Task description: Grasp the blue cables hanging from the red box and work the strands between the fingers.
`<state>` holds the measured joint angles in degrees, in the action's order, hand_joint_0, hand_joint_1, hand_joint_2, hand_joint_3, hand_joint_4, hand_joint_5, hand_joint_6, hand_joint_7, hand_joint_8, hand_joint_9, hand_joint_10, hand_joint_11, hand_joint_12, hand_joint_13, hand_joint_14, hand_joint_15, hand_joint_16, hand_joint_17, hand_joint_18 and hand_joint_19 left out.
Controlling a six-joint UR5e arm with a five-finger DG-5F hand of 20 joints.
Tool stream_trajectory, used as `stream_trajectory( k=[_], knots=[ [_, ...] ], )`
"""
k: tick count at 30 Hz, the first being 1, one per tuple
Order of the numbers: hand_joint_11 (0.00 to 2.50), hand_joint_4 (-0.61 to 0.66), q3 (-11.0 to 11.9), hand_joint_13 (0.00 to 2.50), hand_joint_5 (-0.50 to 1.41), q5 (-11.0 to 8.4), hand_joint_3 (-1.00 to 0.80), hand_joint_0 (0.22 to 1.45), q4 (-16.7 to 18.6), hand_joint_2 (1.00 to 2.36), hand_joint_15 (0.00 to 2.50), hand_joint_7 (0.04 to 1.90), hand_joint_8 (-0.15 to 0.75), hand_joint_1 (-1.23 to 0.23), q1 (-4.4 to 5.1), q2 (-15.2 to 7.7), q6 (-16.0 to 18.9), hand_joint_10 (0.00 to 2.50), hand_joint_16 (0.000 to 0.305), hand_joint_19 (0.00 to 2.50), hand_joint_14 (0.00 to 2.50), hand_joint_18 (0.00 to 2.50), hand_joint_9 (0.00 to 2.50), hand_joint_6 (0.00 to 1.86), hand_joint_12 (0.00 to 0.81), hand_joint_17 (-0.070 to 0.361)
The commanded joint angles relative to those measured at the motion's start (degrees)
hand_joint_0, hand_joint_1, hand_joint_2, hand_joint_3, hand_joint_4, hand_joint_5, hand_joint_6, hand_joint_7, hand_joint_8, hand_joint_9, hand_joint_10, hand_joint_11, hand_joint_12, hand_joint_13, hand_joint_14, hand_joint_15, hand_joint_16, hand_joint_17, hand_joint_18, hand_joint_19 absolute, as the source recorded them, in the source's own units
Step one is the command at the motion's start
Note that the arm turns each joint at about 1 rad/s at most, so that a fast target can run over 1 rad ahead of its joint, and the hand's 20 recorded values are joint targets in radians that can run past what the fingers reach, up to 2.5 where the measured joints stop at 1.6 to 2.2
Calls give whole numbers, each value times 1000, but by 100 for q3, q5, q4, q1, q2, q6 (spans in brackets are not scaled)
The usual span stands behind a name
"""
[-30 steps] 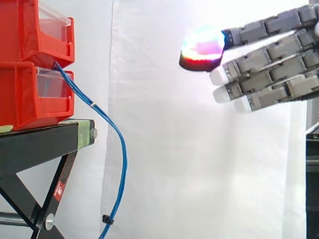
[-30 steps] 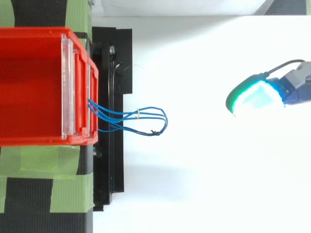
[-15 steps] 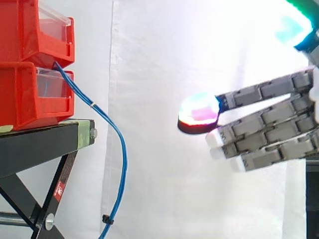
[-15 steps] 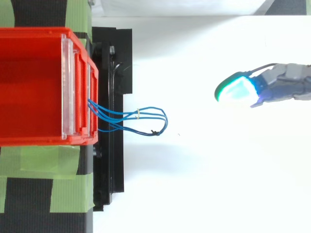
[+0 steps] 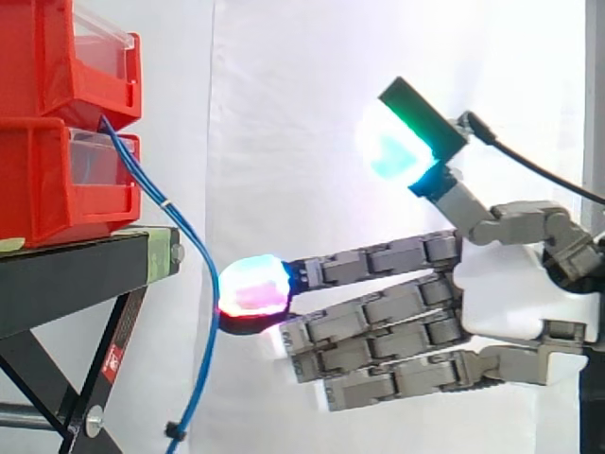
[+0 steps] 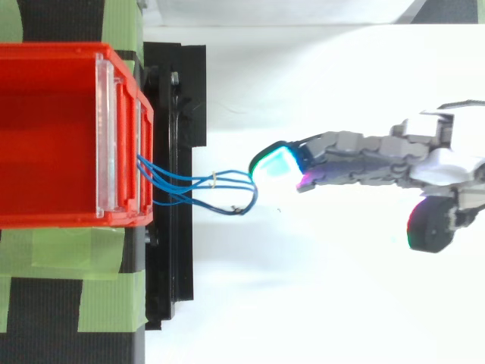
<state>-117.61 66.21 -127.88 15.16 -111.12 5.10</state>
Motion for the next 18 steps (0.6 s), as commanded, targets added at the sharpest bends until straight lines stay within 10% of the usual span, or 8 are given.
stream_trajectory(
  k=[1, 18],
  knots=[
    [254, 251, 186, 0, -262, -82, -1000, 704, -132, 1000, 212, 713, 387, -524, 13, -68, -106, 4, 76, 0, 4, 0, 317, 7, 405, 172],
    [251, 260, 309, 0, -249, -434, -1000, 707, -202, 1000, 218, 716, 387, -525, 66, -77, -590, 6, 76, 5, 4, 0, 320, 6, 407, 171]
  ],
)
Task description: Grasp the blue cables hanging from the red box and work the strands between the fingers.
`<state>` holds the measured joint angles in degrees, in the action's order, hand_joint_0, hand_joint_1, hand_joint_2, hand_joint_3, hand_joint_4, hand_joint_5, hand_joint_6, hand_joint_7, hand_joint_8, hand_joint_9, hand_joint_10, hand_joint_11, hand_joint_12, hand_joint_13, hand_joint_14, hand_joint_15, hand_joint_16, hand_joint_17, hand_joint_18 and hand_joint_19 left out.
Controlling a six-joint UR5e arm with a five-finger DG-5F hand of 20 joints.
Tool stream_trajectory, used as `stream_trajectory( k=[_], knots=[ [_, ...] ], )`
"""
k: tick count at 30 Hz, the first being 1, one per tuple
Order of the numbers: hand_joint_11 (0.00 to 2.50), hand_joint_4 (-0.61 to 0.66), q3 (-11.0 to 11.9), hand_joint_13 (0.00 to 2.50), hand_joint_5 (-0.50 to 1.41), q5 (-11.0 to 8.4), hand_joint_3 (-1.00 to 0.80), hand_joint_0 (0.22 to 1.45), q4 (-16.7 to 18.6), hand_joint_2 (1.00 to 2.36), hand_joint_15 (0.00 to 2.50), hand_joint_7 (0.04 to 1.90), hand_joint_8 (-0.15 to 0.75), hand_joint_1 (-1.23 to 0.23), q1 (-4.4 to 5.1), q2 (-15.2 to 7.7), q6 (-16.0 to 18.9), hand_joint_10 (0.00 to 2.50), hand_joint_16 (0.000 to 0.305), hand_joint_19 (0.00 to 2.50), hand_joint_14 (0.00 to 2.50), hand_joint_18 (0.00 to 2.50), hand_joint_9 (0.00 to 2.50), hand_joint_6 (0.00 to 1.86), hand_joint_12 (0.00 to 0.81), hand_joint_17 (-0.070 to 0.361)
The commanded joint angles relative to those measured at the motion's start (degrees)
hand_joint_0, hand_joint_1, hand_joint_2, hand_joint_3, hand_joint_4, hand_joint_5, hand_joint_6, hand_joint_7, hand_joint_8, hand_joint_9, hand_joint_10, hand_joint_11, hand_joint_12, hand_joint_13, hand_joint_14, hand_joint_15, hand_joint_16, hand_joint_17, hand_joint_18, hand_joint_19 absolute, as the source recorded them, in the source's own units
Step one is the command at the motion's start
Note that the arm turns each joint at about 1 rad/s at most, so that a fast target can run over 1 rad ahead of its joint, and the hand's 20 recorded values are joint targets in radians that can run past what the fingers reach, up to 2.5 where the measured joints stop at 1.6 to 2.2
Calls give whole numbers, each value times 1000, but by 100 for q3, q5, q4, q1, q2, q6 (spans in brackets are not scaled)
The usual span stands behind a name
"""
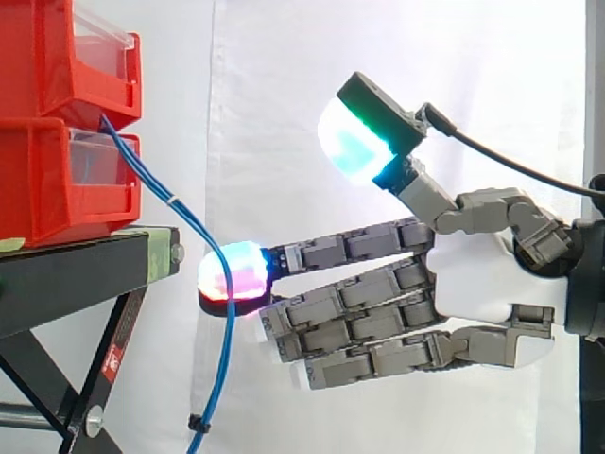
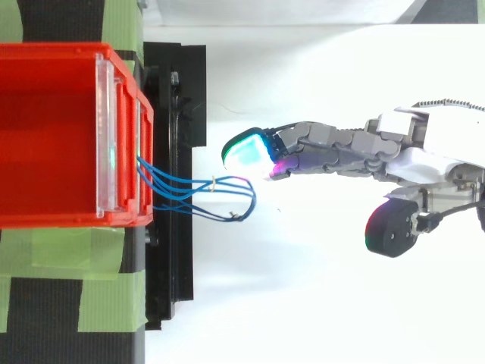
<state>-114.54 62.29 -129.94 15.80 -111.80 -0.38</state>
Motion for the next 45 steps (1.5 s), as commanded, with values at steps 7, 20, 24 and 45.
stream_trajectory(
  k=[7, 20, 24, 45],
  knots=[
    [267, 260, 2, 13, -248, -24, -1000, 709, 4, 1000, 224, 715, 388, -526, -42, 1, -6, 4, 76, 12, 5, 0, 325, 6, 408, 172],
    [298, 264, 292, 89, -237, -173, -1000, 713, 259, 1000, 241, 715, 394, -527, 28, -456, -279, 5, 77, 34, 7, 0, 379, 6, 415, 172],
    [300, 265, 520, 94, -237, -103, -1000, 712, 338, 1000, 244, 716, 396, -527, 11, -711, 29, 5, 77, 40, 5, 0, 383, 6, 417, 172],
    [265, 253, 758, 111, -242, -94, -1000, 714, 303, 1000, 247, 715, 382, -528, 20, -729, -323, 6, 77, 57, 5, 0, 329, 7, 415, 173]
  ],
)
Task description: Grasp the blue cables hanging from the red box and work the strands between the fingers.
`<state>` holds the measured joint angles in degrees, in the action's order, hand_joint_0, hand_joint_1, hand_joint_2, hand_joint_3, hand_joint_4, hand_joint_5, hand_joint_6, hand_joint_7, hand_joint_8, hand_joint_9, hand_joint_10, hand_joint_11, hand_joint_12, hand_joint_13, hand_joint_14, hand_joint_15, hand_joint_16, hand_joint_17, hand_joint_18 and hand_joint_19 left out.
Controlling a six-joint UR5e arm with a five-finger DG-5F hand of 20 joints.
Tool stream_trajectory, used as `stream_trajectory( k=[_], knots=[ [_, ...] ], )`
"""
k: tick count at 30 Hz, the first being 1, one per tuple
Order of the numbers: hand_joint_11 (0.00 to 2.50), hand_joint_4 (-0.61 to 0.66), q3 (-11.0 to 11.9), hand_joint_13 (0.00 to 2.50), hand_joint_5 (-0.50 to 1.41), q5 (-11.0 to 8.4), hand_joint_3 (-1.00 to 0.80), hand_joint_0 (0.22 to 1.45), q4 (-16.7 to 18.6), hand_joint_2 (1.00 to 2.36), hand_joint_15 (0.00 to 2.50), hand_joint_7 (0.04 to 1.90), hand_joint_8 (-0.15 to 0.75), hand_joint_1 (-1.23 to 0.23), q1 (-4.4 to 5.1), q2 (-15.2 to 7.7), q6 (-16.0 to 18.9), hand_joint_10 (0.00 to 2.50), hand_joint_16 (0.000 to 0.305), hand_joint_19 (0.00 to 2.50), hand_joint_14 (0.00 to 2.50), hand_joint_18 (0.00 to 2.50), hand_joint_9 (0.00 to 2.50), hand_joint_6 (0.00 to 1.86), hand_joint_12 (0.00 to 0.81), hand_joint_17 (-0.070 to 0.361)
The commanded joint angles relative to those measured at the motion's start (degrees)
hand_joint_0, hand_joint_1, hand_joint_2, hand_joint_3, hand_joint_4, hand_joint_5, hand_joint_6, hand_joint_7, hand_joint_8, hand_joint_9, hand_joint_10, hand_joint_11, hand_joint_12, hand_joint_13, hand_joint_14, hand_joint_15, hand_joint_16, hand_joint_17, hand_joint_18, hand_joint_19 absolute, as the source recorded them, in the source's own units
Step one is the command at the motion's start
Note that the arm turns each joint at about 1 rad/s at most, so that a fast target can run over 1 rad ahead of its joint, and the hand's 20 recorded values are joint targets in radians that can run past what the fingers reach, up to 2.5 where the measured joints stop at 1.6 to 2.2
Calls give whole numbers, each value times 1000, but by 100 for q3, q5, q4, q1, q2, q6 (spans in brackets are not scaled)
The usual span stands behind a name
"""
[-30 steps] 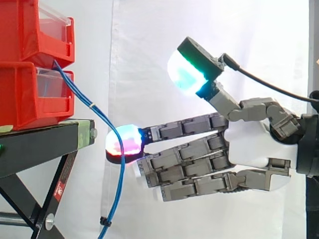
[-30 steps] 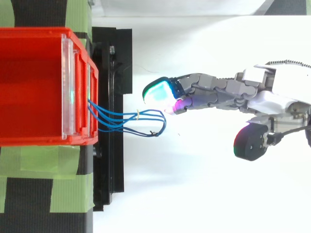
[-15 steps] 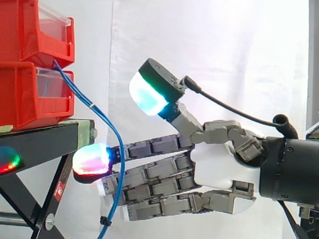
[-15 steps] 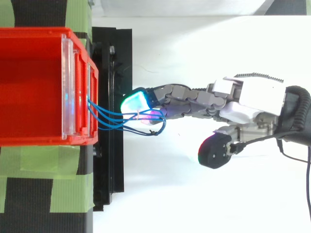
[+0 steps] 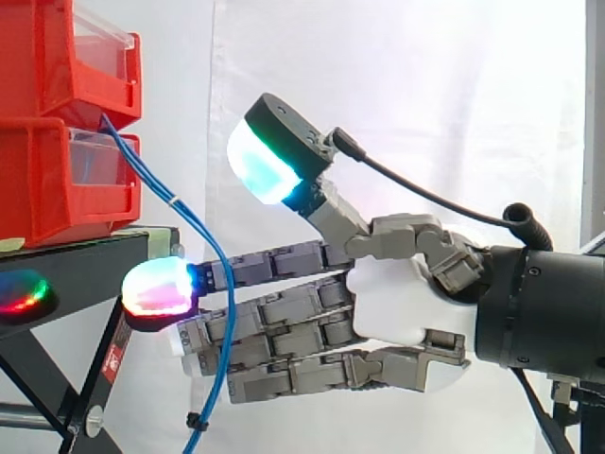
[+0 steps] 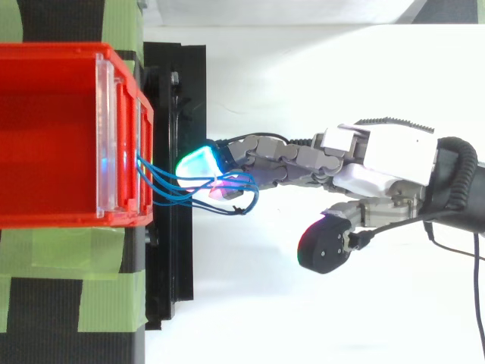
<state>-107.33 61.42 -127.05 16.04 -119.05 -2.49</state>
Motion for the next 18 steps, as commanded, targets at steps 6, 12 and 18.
stream_trajectory(
  k=[6, 12, 18],
  knots=[
    [179, 241, 72, 84, -259, 28, -1000, 708, 181, 1000, 229, 709, 374, -527, -40, -215, -137, 4, 77, 49, 5, 0, 264, 6, 412, 173],
    [144, 218, 90, 5, -314, 45, -1000, 704, 216, 1000, 254, 725, 348, -493, -40, -215, -146, 2, 75, 82, 5, 0, 150, 6, 397, 170],
    [118, 209, 169, 0, -326, 28, -1000, 699, 216, 1000, 251, 721, 347, -491, -49, -215, -260, 2, 76, 83, 5, 0, 133, 6, 395, 170]
  ],
)
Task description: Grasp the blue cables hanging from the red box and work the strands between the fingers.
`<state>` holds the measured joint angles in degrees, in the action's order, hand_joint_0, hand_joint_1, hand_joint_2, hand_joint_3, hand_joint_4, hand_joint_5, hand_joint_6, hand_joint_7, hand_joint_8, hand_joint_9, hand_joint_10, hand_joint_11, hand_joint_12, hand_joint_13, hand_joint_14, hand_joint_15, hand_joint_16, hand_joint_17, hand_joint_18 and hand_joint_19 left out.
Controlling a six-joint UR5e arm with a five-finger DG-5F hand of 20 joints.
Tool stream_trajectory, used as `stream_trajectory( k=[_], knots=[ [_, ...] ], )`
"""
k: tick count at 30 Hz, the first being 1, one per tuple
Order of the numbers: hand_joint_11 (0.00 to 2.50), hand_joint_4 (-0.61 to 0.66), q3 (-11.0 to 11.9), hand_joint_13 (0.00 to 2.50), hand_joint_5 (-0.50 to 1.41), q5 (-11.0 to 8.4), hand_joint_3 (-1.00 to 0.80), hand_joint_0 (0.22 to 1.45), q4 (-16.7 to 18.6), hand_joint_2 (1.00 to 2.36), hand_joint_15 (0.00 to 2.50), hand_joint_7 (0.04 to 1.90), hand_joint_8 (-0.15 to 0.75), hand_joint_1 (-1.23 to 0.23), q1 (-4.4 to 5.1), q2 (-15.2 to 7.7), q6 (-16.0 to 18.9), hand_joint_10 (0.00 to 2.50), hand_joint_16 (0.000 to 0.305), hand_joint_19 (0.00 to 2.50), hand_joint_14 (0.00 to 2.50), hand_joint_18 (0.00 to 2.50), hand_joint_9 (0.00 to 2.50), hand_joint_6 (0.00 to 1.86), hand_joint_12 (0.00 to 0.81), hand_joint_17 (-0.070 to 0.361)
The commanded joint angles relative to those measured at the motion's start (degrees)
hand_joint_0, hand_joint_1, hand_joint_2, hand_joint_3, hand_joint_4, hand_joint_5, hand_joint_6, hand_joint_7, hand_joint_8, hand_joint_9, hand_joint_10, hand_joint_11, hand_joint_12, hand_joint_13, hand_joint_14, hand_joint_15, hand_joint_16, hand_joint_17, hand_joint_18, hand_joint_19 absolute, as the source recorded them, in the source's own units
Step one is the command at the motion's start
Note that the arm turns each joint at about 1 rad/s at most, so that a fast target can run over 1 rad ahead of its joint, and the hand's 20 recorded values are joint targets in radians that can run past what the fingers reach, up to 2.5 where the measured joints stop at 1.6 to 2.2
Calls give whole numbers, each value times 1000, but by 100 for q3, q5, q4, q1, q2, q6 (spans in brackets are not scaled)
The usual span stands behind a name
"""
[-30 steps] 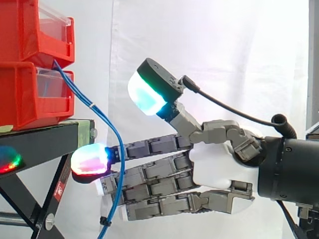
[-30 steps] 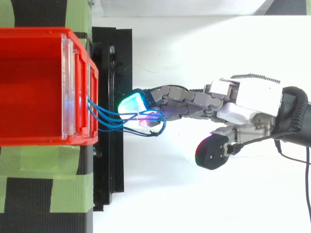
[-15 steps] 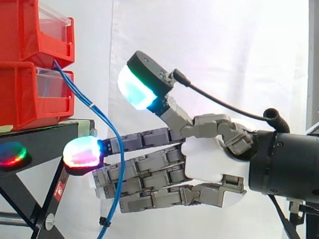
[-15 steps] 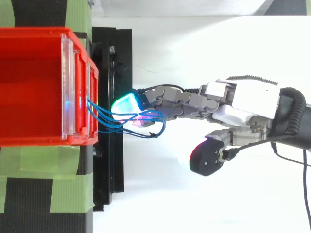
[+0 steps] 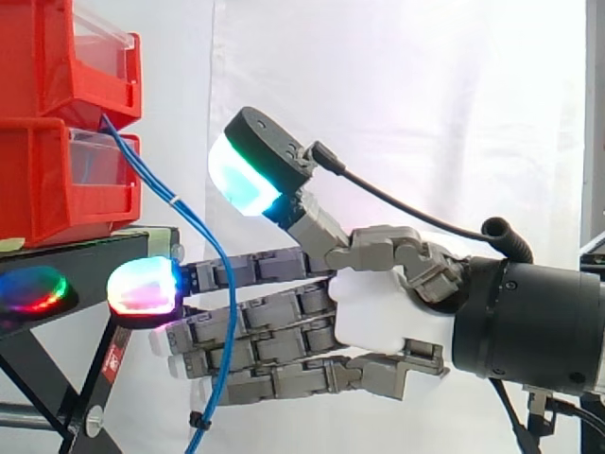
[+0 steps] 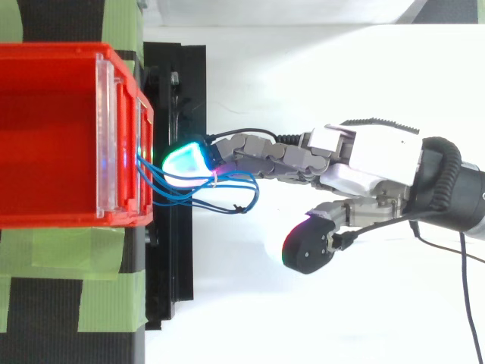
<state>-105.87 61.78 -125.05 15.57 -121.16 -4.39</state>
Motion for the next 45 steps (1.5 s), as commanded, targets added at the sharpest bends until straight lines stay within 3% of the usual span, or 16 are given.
stream_trajectory(
  k=[1, 28, 45],
  knots=[
    [118, 209, 22, 0, -327, -17, -1000, 699, 16, 1000, 248, 721, 347, -490, -1, -4, -89, 1, 76, 82, 7, 0, 133, 6, 395, 170],
    [158, 212, 110, 3, -328, -52, -1000, 700, 25, 1000, 260, 728, 356, -488, 16, -4, -308, 2, 76, 95, 6, 0, 160, 7, 397, 170],
    [165, 213, 110, 3, -328, -43, -1000, 701, -19, 1000, 257, 729, 355, -488, -54, -4, -282, 3, 75, 94, 6, 0, 158, 6, 398, 169]
  ],
)
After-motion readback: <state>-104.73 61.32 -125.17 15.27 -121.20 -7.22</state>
